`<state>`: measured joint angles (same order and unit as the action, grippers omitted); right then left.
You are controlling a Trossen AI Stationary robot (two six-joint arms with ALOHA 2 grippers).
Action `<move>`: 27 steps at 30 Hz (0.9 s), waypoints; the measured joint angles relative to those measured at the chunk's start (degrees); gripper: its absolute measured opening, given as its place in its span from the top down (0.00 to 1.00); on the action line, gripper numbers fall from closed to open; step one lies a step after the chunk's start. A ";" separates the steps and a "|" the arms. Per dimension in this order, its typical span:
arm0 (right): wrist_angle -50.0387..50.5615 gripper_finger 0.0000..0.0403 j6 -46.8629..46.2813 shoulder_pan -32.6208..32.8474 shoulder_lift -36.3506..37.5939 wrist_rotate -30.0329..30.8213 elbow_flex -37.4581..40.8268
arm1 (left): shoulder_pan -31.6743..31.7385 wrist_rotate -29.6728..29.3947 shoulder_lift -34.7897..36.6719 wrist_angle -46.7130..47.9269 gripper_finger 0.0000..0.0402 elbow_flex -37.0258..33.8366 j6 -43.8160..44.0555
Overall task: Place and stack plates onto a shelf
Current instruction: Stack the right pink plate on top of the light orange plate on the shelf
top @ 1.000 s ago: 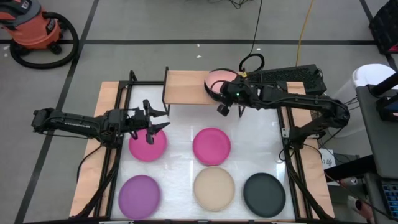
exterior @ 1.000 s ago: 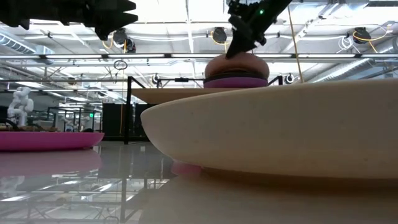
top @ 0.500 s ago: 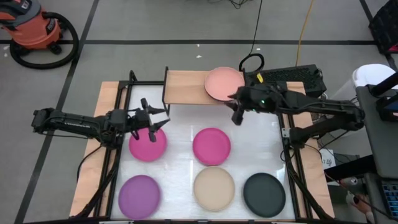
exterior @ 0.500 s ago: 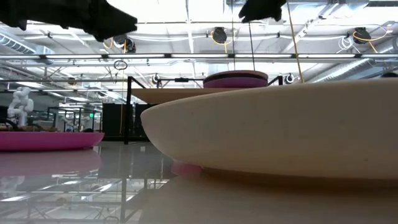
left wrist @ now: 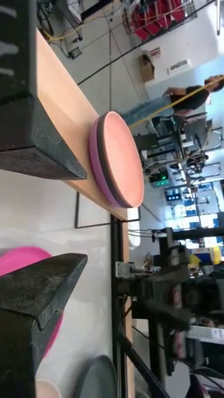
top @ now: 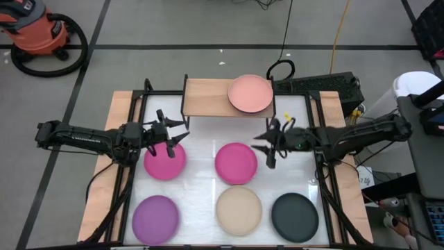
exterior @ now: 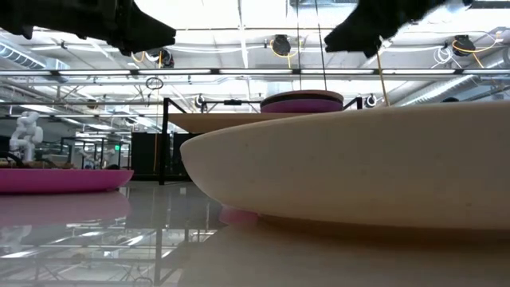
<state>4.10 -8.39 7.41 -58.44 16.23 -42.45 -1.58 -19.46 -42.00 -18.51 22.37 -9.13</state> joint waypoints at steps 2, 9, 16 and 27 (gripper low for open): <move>-8.71 0.65 0.53 1.56 0.54 0.02 5.86 | -0.01 0.00 0.02 -0.06 0.48 0.00 0.47; -37.25 0.65 8.08 4.81 0.80 0.04 20.22 | -1.39 -0.08 -0.87 2.24 0.48 0.50 -3.06; -51.13 0.65 15.15 5.77 6.01 0.09 22.88 | -4.85 0.89 -7.34 8.91 0.48 6.29 -4.34; -52.68 0.65 16.51 8.30 10.54 -0.02 22.88 | -9.89 8.94 -31.53 12.56 0.48 17.44 -13.58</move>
<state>-48.58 8.12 15.71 -47.90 16.21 -19.57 -11.47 -10.52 -73.53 -5.95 39.81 -22.71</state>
